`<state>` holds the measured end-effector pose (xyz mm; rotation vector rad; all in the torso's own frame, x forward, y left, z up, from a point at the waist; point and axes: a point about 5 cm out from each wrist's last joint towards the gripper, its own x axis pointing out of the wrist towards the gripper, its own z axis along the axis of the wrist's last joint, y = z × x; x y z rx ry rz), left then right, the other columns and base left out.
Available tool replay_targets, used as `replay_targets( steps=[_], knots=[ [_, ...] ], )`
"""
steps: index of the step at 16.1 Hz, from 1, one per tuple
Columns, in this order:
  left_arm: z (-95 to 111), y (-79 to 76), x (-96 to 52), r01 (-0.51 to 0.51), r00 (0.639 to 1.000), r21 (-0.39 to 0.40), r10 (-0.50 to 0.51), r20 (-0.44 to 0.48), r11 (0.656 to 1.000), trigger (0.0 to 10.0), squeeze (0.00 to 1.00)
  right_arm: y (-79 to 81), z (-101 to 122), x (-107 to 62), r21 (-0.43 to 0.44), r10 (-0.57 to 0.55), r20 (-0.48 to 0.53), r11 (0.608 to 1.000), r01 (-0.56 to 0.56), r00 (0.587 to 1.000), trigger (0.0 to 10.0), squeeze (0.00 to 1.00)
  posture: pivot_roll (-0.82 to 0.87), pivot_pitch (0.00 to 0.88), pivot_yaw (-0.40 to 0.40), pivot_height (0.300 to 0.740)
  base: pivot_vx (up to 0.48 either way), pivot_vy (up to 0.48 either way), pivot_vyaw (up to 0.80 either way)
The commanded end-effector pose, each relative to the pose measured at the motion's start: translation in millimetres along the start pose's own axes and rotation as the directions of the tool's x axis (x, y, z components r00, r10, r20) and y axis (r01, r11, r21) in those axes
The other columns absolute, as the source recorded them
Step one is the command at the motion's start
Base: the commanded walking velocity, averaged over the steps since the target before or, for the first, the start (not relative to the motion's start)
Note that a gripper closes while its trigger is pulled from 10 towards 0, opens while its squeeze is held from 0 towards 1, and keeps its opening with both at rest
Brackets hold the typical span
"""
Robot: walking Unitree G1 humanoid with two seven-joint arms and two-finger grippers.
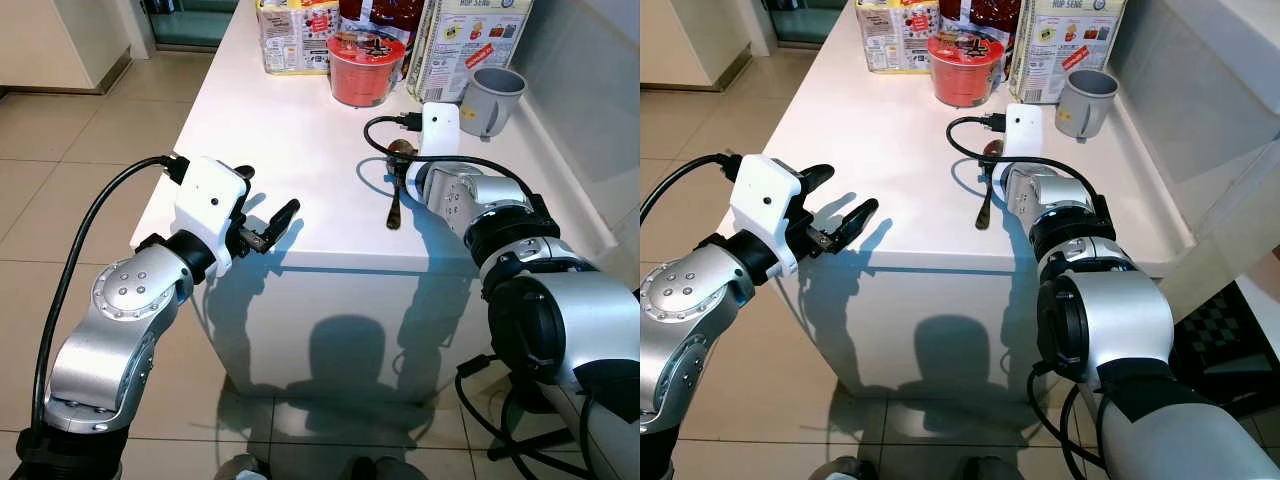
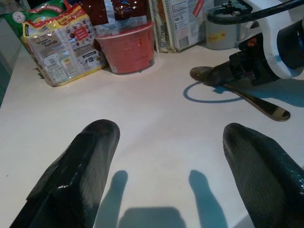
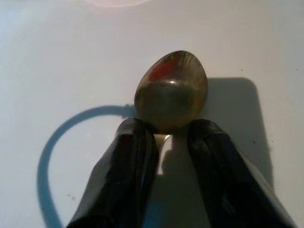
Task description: Setting the table
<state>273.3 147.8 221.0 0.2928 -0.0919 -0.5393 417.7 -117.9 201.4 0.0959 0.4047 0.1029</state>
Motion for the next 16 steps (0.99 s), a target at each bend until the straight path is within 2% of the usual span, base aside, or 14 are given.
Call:
replay_targets(
  steps=[1, 11, 13, 16],
  knots=[
    [5.0, -2.2, 0.4, 0.021, 1.000, 0.009, -0.021, 0.015, 1.000, 10.0, 0.00, 1.0, -11.8, 1.3, 0.005, 0.006, -0.068, 1.000, -0.006, 0.998, 0.0, 0.00, 0.13, 0.156, -0.024, 0.740, 0.000, 0.000, 0.00],
    [2.4, -1.8, 4.9, -0.004, 1.000, 0.004, 0.004, 0.026, 1.000, 10.0, 0.00, -2.0, -3.7, 0.0, -0.019, -0.004, -0.047, 1.000, 0.003, 0.999, 0.0, 0.00, 0.11, 0.116, -0.040, 0.740, 0.000, 0.000, 0.00],
    [2.9, 0.1, 6.8, -0.011, 0.999, -0.003, 0.011, 0.033, 1.000, 10.0, 0.00, -0.3, 10.0, -2.2, -0.029, 0.008, -0.002, 1.000, -0.008, 1.000, 0.0, 0.00, 0.08, 0.091, -0.042, 0.740, 0.000, 0.000, 0.00],
    [2.9, 0.1, 6.8, -0.011, 0.999, -0.003, 0.011, 0.033, 1.000, 10.0, 0.00, -0.3, 10.0, -2.2, -0.029, 0.008, -0.002, 1.000, -0.008, 1.000, 0.0, 0.00, 0.08, 0.091, -0.042, 0.740, 0.000, 0.000, 0.00]
  ],
)
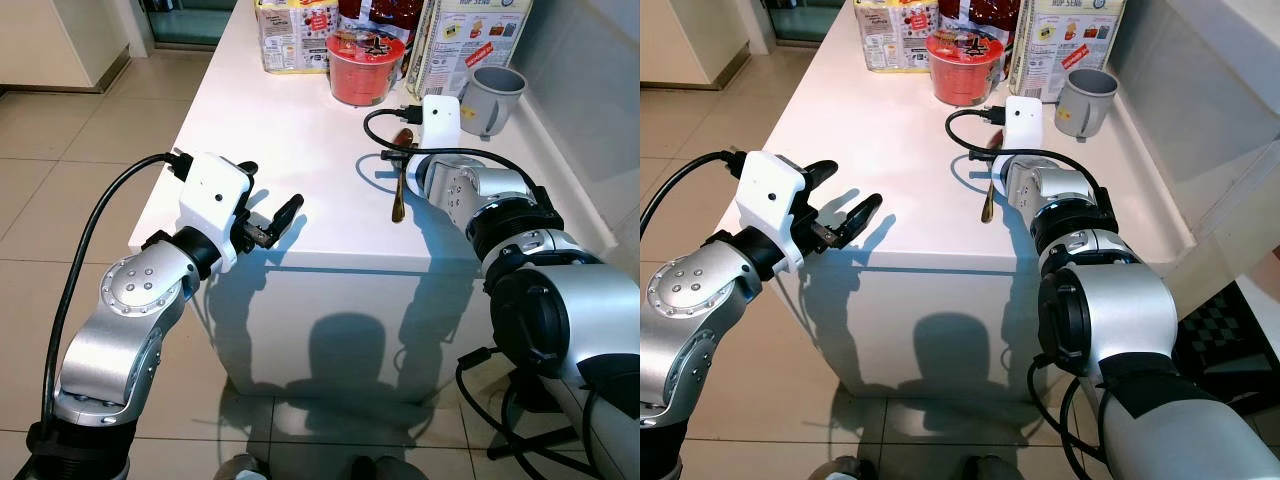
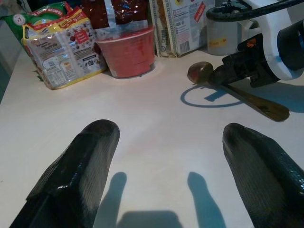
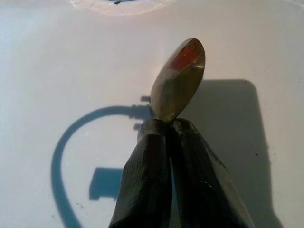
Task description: Setting the table
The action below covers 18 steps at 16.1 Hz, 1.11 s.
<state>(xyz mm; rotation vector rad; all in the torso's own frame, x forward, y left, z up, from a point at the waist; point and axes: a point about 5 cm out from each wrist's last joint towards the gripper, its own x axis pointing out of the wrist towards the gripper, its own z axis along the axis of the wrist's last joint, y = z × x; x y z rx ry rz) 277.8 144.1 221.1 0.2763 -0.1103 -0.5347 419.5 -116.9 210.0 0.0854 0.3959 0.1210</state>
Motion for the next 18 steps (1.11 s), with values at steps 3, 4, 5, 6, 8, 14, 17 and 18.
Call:
replay_targets(
  steps=[3, 4, 5, 6, 8, 14, 17, 18],
  knots=[
    [2.7, 0.8, 1.1, -0.003, 1.000, 0.008, 0.003, 0.012, 1.000, 10.0, 0.00, -2.2, 1.5, -0.6, -0.014, -0.008, -0.009, 1.000, 0.008, 1.000, 0.0, 0.00, 0.08, 0.091, -0.042, 0.740, 0.000, 0.000, 0.00],
    [2.7, 0.8, 1.1, -0.003, 1.000, 0.008, 0.003, 0.012, 1.000, 10.0, 0.00, -2.2, 1.5, -0.6, -0.014, -0.008, -0.009, 1.000, 0.008, 1.000, 0.0, 0.00, 0.08, 0.091, -0.042, 0.740, 0.000, 0.000, 0.00],
    [2.7, 0.8, 1.1, -0.003, 1.000, 0.008, 0.003, 0.012, 1.000, 10.0, 0.00, -2.2, 1.5, -0.6, -0.014, -0.008, -0.009, 1.000, 0.008, 1.000, 0.0, 0.00, 0.08, 0.091, -0.042, 0.740, 0.000, 0.000, 0.00],
    [2.7, 0.8, 1.1, -0.003, 1.000, 0.008, 0.003, 0.012, 1.000, 10.0, 0.00, -2.2, 1.5, -0.6, -0.014, -0.008, -0.009, 1.000, 0.008, 1.000, 0.0, 0.00, 0.08, 0.091, -0.042, 0.740, 0.000, 0.000, 0.00],
    [2.7, 0.8, 1.1, -0.003, 1.000, 0.008, 0.003, 0.012, 1.000, 10.0, 0.00, -2.2, 1.5, -0.6, -0.014, -0.008, -0.009, 1.000, 0.008, 1.000, 0.0, 0.00, 0.08, 0.091, -0.042, 0.740, 0.000, 0.000, 0.00],
    [0.4, 2.9, 2.0, -0.015, 1.000, 0.011, 0.015, 0.009, 1.000, 10.0, 0.00, -2.2, 8.2, -2.1, -0.024, -0.005, 0.003, 1.000, 0.005, 1.000, 0.0, 0.00, 0.07, 0.082, -0.042, 0.740, 0.000, 0.000, 0.00],
    [2.6, 18.3, 11.4, -0.147, 0.988, 0.005, 0.147, 0.049, 0.989, 10.0, 0.00, -0.6, 49.2, -14.4, 0.030, 0.038, 0.165, 0.999, -0.043, 0.986, 0.0, 0.00, 0.06, 0.000, -0.045, 0.740, 0.000, 0.000, 0.00],
    [2.3, 17.6, 11.0, -0.147, 0.988, 0.004, 0.147, 0.047, 0.989, 10.0, 0.00, -0.4, 48.9, -14.2, 0.028, 0.039, 0.164, 0.999, -0.044, 0.986, 0.0, 0.00, 0.06, 0.000, -0.045, 0.740, 0.000, 0.000, 0.00]
  ],
)
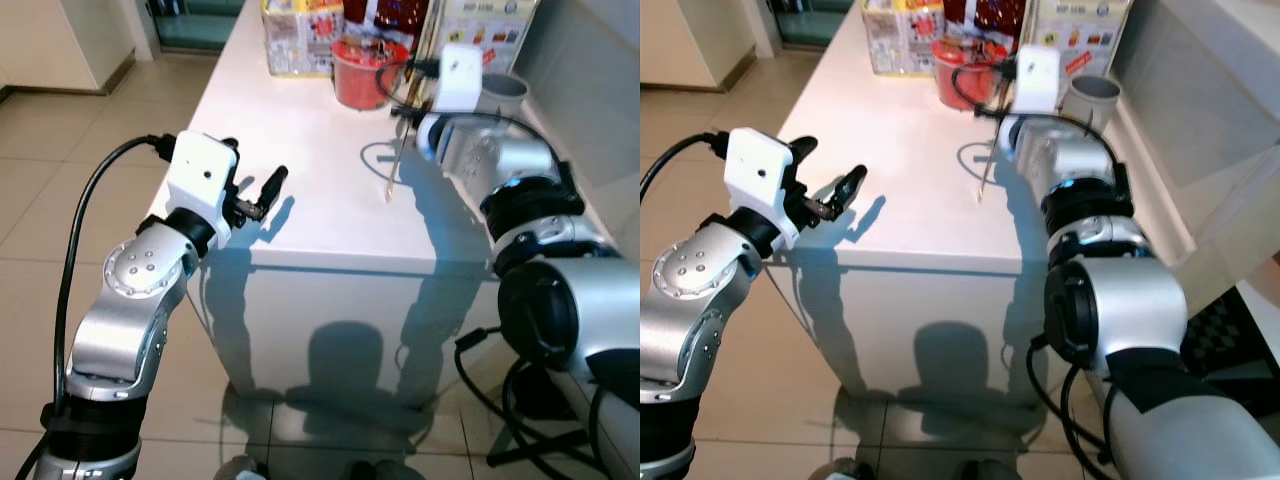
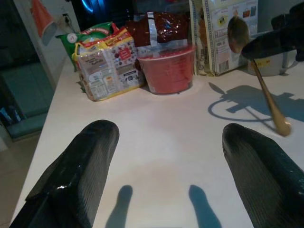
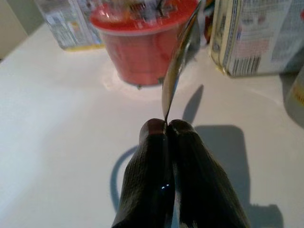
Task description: Setting the table
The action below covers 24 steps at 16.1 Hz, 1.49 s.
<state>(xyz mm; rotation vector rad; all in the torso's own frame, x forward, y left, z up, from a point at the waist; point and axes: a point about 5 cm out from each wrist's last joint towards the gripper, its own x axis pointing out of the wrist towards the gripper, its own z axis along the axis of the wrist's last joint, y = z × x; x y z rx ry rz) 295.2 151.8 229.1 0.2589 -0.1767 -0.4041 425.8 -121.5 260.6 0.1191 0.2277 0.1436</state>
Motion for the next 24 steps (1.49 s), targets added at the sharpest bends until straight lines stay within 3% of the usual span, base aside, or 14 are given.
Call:
replay_targets(
  steps=[1, 4, 7, 8, 9, 11, 13, 15, 17, 18, 20, 22, 23, 24],
  knots=[
    [-0.8, 0.7, -0.4, -0.010, 1.000, 0.003, 0.010, -0.003, 1.000, 10.0, 0.00, -0.1, -0.8, -0.1, 0.014, 0.006, -0.004, 1.000, -0.006, 1.000, 0.0, 0.00, 0.07, 0.000, -0.049, 0.740, 0.000, 0.000, 0.00],
    [-1.7, 2.7, 0.5, -0.020, 1.000, 0.009, 0.020, 0.005, 1.000, 10.0, 0.00, 1.4, 0.3, -1.5, 0.016, 0.010, 0.012, 1.000, -0.010, 1.000, 0.0, 0.00, 0.07, 0.000, -0.044, 0.740, 0.000, 0.000, 0.00],
    [-0.7, 10.7, -2.8, -0.103, 0.994, 0.000, 0.103, 0.027, 0.995, 10.0, 0.00, 10.8, 10.5, -13.3, 0.031, 0.158, 0.206, 0.985, -0.168, 0.966, 0.0, 0.00, 0.07, 0.000, -0.044, 0.740, 0.000, 0.000, 0.00],
    [-0.1, 10.9, -3.1, -0.118, 0.993, -0.009, 0.118, 0.032, 0.993, 10.0, 0.00, 9.9, 9.1, -16.9, 0.043, 0.171, 0.226, 0.982, -0.186, 0.959, 0.0, 0.00, 0.07, 0.000, -0.045, 0.740, 0.000, 0.000, 0.00],
    [0.5, 10.5, -4.4, -0.137, 0.990, -0.020, 0.137, 0.038, 0.990, 10.0, 0.00, 7.5, 5.4, -24.4, 0.057, 0.191, 0.253, 0.976, -0.212, 0.948, 0.0, 0.00, 0.07, 0.000, -0.047, 0.740, 0.000, 0.000, 0.00],
    [-2.1, 5.5, -8.4, -0.164, 0.985, -0.049, 0.166, 0.040, 0.985, 10.0, 0.00, -0.4, -7.3, -57.5, 0.140, 0.240, 0.375, 0.940, -0.311, 0.895, 0.0, 0.00, 0.05, 0.000, -0.032, 0.740, 0.000, 0.000, 0.00],
    [-4.7, -2.1, -8.9, -0.156, 0.987, -0.063, 0.158, 0.035, 0.986, 10.0, 0.00, -14.1, -26.2, -78.2, 0.214, 0.203, 0.421, 0.925, -0.314, 0.884, 0.0, 0.00, 0.05, 0.000, -0.019, 0.740, 0.000, 0.000, 0.00],
    [-5.8, -5.1, -8.5, -0.155, 0.987, -0.074, 0.158, 0.035, 0.985, 10.0, 0.00, -16.7, -37.9, -90.7, 0.260, 0.181, 0.447, 0.911, -0.320, 0.876, 0.0, 0.00, 0.04, 0.000, -0.009, 0.740, 0.000, 0.000, 0.00],
    [-8.0, -8.9, -8.7, -0.155, 0.987, -0.086, 0.158, 0.029, 0.984, 10.0, 0.00, -14.5, -46.6, -100.3, 0.355, 0.192, 0.461, 0.855, -0.378, 0.867, 0.0, 0.00, 0.03, 0.000, -0.006, 0.740, 0.000, 0.000, 0.00],
    [-7.1, -12.3, -7.9, -0.156, 0.987, -0.099, 0.160, 0.034, 0.983, 10.0, 0.00, -16.8, -50.2, -106.4, 0.474, 0.192, 0.487, 0.761, -0.443, 0.852, 0.0, 0.00, 0.03, 0.000, -0.009, 0.740, 0.000, 0.000, 0.00],
    [-6.8, -14.0, -7.7, -0.158, 0.986, -0.108, 0.163, 0.035, 0.982, 10.0, 0.00, -16.3, -53.1, -109.4, 0.512, 0.217, 0.493, 0.711, -0.482, 0.843, 0.0, 0.00, 0.03, 0.000, -0.012, 0.740, 0.000, 0.000, 0.00],
    [-7.4, -19.7, -10.4, -0.154, 0.987, -0.109, 0.159, 0.033, 0.982, 10.0, 0.00, -16.0, -62.0, -117.4, 0.564, 0.259, 0.518, 0.613, -0.553, 0.815, 0.0, 0.00, 0.05, 0.000, -0.023, 0.740, 0.000, 0.000, 0.00],
    [-7.9, -20.5, -12.9, -0.161, 0.986, -0.116, 0.166, 0.029, 0.980, 10.0, 0.00, -19.0, -64.3, -120.8, 0.575, 0.238, 0.522, 0.610, -0.545, 0.819, 1.1, 0.00, 0.04, 0.000, -0.028, 0.740, 0.000, 0.000, 0.00],
    [-10.3, -20.1, -15.5, -0.171, 0.984, -0.111, 0.174, 0.021, 0.979, 10.0, 0.00, -19.9, -64.9, -121.8, 0.542, 0.226, 0.505, 0.668, -0.510, 0.833, 10.0, 0.00, 0.04, 0.000, -0.026, 0.740, 0.000, 0.000, 0.00]
  ],
)
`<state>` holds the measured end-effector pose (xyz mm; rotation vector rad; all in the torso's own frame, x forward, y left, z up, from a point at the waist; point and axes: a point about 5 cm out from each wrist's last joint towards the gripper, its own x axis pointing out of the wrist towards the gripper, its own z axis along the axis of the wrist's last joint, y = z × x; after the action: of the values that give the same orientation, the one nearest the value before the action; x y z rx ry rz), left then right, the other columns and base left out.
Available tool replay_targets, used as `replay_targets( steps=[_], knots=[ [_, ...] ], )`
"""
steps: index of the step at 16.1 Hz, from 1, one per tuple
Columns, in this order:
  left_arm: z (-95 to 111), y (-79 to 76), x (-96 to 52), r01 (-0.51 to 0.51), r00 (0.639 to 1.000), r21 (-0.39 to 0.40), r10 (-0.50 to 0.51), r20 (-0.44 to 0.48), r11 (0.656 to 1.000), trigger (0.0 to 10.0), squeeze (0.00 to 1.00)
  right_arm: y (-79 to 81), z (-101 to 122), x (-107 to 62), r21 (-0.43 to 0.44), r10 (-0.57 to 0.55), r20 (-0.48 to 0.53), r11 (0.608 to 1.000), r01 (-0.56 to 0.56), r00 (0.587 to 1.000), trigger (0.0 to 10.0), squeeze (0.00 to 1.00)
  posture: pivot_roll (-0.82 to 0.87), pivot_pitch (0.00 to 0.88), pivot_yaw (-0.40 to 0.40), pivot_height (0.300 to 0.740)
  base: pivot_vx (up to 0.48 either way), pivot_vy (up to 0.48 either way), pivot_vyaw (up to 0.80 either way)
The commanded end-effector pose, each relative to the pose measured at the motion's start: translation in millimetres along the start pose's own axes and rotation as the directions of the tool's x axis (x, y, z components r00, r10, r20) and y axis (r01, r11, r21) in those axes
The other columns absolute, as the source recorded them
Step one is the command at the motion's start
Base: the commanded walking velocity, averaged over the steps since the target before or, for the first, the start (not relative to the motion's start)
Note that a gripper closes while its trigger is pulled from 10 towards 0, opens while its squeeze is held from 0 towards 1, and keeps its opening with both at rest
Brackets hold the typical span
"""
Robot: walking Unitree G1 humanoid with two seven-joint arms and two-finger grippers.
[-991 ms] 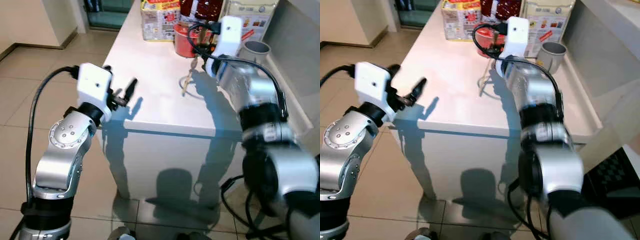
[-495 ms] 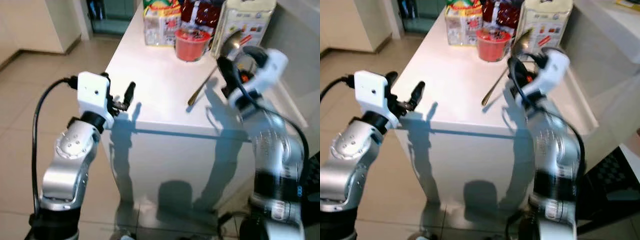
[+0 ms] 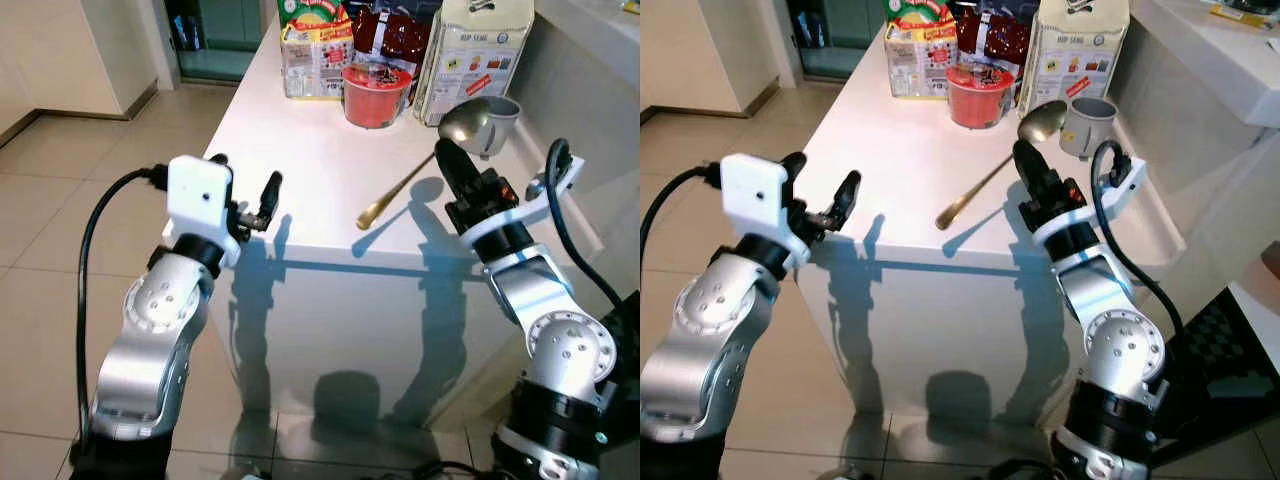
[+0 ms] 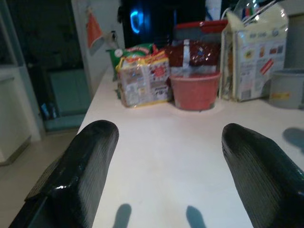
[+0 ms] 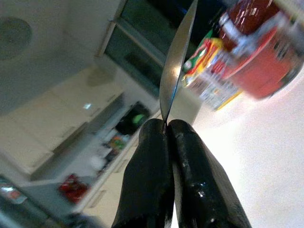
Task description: Setting the table
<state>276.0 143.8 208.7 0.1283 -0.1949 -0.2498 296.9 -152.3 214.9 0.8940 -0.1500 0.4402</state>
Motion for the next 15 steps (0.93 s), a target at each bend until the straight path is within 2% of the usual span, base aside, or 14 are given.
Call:
replay_targets(
  steps=[1, 2, 3, 4, 5, 6, 7, 8, 10, 13, 15],
  knots=[
    [-1.8, -0.3, -5.2, -0.010, 1.000, 0.020, 0.010, -0.003, 1.000, 10.0, 0.00, 8.8, 6.0, -1.6, -0.175, -0.013, 0.008, 0.984, 0.014, 1.000, 10.0, 0.00, 0.03, 0.000, -0.028, 0.740, 0.000, 0.000, 0.00],
    [-7.3, -1.9, -10.1, 0.006, 1.000, 0.044, -0.005, -0.020, 0.999, 10.0, 0.00, 19.9, 9.1, -3.7, -0.300, 0.034, 0.038, 0.954, -0.021, 0.999, 10.0, 0.00, 0.03, 0.000, -0.028, 0.740, 0.000, 0.000, 0.00],
    [-10.3, -2.5, -13.7, 0.010, 1.000, 0.057, -0.008, -0.026, 0.998, 10.0, 0.00, 25.8, 9.3, -6.3, -0.364, 0.051, 0.032, 0.931, -0.036, 0.998, 10.0, 0.00, 0.02, 0.000, -0.022, 0.740, 0.000, 0.000, 0.00],
    [-11.8, -3.0, -15.8, 0.009, 1.000, 0.057, -0.008, -0.029, 0.998, 10.0, 0.00, 28.0, 7.9, -8.7, -0.388, 0.053, 0.009, 0.921, -0.045, 0.999, 10.0, 0.00, 0.02, 0.000, -0.020, 0.740, 0.000, 0.000, 0.00],
    [-14.2, -6.2, -19.6, 0.014, 0.999, 0.035, -0.013, -0.033, 0.999, 10.0, 0.00, 30.4, 2.9, -18.4, -0.366, 0.066, -0.032, 0.928, -0.073, 0.997, 10.0, 0.00, 0.03, 0.000, -0.025, 0.740, 0.000, 0.000, 0.00],
    [-15.1, -7.6, -22.2, 0.020, 0.999, 0.031, -0.019, -0.034, 0.999, 10.0, 0.00, 30.0, -0.3, -24.2, -0.360, 0.056, -0.050, 0.930, -0.070, 0.997, 10.0, 0.00, 0.03, 0.000, -0.027, 0.740, 0.000, 0.000, 0.00],
    [-15.6, -7.6, -27.9, 0.022, 0.999, 0.031, -0.021, -0.033, 0.999, 10.0, 0.00, 29.4, -5.6, -35.9, -0.387, 0.026, -0.056, 0.921, -0.046, 0.998, 10.0, 0.00, 0.03, 0.000, -0.038, 0.740, 0.000, 0.000, 0.00],
    [-15.3, -7.1, -29.9, 0.020, 0.999, 0.028, -0.019, -0.029, 0.999, 10.0, 0.00, 29.6, -7.8, -39.6, -0.400, 0.017, -0.060, 0.916, -0.040, 0.998, 10.0, 0.00, 0.03, 0.000, -0.038, 0.740, 0.000, 0.000, 0.00],
    [-21.0, -10.0, -40.9, 0.050, 0.998, 0.024, -0.049, -0.040, 0.998, 10.0, 0.00, 29.5, -19.6, -57.7, -0.507, -0.014, -0.098, 0.861, -0.038, 0.995, 10.0, 0.00, 0.01, 0.000, -0.022, 0.740, 0.000, -0.139, 0.00],
    [-21.0, -15.3, -37.6, 0.070, 0.997, 0.026, -0.069, -0.035, 0.997, 10.0, 0.00, 28.1, -16.6, -60.3, -0.561, -0.010, -0.088, 0.827, -0.041, 0.996, 10.0, 0.00, 0.01, 0.000, -0.017, 0.740, 0.000, -0.319, 0.00],
    [-19.1, -13.1, -34.3, 0.052, 0.998, 0.039, -0.051, -0.026, 0.998, 10.0, 0.00, 26.5, -15.2, -60.8, -0.590, -0.017, -0.068, 0.807, -0.027, 0.998, 10.0, 0.00, 0.02, 0.000, -0.022, 0.740, 0.000, -0.390, 0.00]
  ],
)
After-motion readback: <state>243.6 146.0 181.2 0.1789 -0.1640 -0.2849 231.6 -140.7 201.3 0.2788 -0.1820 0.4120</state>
